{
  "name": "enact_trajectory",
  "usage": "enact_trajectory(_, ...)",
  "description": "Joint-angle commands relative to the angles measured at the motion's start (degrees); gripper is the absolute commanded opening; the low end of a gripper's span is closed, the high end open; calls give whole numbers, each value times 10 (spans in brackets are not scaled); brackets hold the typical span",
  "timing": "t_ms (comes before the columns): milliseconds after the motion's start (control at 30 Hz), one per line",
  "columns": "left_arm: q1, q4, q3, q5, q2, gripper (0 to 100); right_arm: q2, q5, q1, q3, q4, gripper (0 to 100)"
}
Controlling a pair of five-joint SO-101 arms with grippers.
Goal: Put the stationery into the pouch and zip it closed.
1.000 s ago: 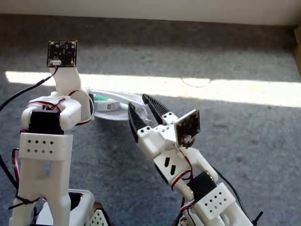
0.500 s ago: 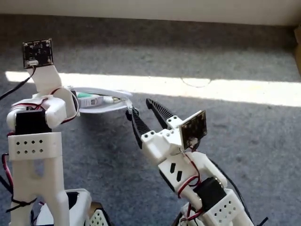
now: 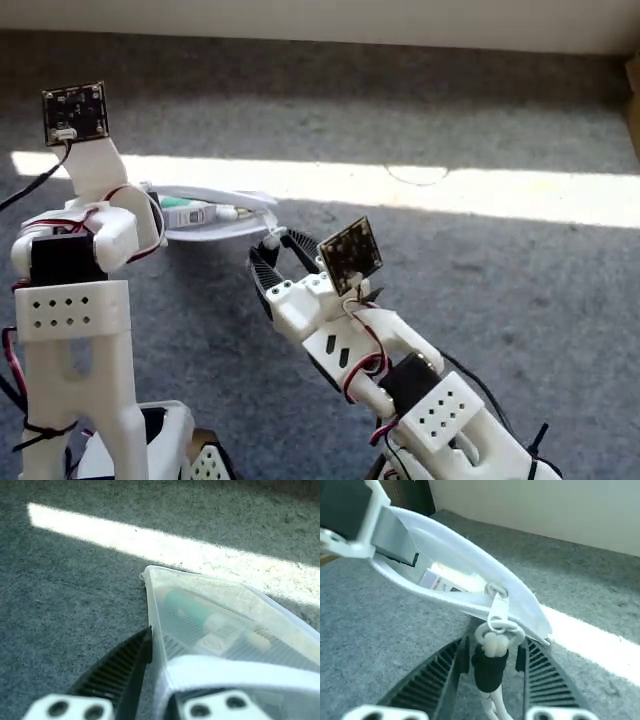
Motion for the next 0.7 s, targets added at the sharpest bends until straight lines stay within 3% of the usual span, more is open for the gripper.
enact_trajectory(0, -7, -16, -12, 7, -18, 11, 22, 5, -8, -5, -22, 152)
enact_trajectory(400, -7, -16, -10, 6, -18, 11, 29, 5, -7, -6, -20, 143)
enact_trajectory(500, -7, -16, -10, 6, -18, 11, 29, 8, -7, -7, -20, 60)
enact_trajectory(567, -7, -16, -10, 6, -18, 11, 28, 47, -7, -8, -20, 1)
enact_trajectory(667, -7, -16, -10, 5, -18, 11, 28, 91, -7, -6, -19, 5)
